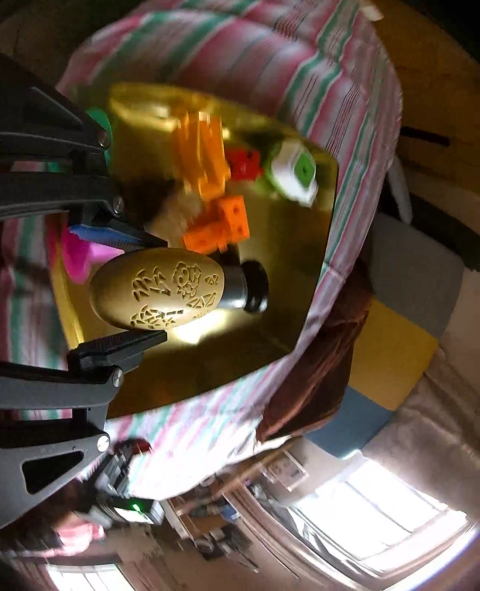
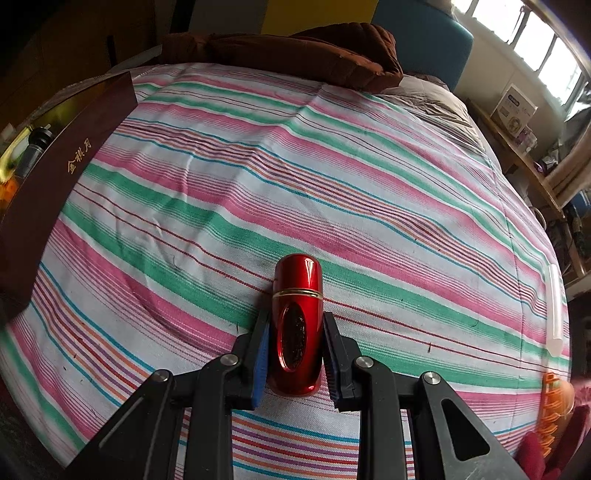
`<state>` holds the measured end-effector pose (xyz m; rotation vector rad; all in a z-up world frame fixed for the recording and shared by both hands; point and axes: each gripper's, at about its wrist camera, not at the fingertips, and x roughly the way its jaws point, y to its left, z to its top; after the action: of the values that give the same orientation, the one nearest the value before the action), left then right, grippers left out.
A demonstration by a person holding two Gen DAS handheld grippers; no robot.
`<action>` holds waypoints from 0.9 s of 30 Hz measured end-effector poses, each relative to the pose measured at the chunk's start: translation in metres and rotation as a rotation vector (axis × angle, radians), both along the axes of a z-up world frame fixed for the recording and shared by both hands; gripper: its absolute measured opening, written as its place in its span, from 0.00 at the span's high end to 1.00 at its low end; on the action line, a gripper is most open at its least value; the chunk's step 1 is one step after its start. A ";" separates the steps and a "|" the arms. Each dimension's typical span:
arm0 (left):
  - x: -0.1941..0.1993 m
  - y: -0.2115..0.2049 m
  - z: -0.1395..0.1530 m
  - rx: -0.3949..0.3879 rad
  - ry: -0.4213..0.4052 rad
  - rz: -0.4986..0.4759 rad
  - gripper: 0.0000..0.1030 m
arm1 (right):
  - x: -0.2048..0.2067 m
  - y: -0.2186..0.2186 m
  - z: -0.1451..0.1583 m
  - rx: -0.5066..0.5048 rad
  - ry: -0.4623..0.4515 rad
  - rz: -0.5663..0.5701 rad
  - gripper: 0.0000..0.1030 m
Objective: Organize rigid objects
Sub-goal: 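Carry the yellow soap over the gold tray with the left gripper, then lower the soap into the tray and open the left gripper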
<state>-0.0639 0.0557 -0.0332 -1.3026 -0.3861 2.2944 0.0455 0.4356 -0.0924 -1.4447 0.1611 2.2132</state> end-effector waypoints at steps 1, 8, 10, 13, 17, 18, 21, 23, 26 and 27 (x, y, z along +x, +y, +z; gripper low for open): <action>-0.003 0.004 -0.001 0.004 -0.003 -0.003 0.60 | 0.000 0.000 0.000 -0.001 0.000 0.000 0.74; -0.023 0.039 -0.028 -0.073 -0.067 -0.035 0.60 | -0.001 -0.002 -0.001 0.006 -0.003 0.003 0.74; -0.025 0.046 -0.034 -0.154 -0.036 -0.041 0.61 | -0.002 -0.002 -0.001 0.009 -0.006 0.007 0.74; -0.028 0.048 -0.042 -0.194 -0.040 -0.055 0.62 | -0.003 -0.002 -0.001 0.015 -0.012 0.012 0.74; -0.027 0.046 -0.049 -0.253 -0.038 -0.047 0.65 | -0.004 -0.004 -0.001 0.020 -0.015 0.016 0.74; -0.027 0.044 -0.051 -0.262 -0.046 -0.046 0.67 | -0.003 -0.004 -0.001 0.020 -0.015 0.015 0.74; -0.026 0.040 -0.055 -0.261 -0.050 -0.042 0.67 | -0.003 -0.004 -0.001 0.020 -0.016 0.015 0.74; -0.026 0.036 -0.056 -0.254 -0.046 -0.032 0.67 | -0.003 -0.004 -0.001 0.019 -0.015 0.014 0.74; -0.025 0.028 -0.055 -0.235 -0.049 -0.022 0.68 | -0.003 -0.004 -0.001 0.019 -0.015 0.015 0.74; -0.025 0.027 -0.055 -0.233 -0.049 -0.021 0.67 | -0.003 -0.004 -0.001 0.019 -0.015 0.015 0.74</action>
<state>-0.0889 0.0829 -0.0879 -1.4686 -0.1228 2.3478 0.0425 0.4317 -0.0932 -1.4567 0.1239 2.2091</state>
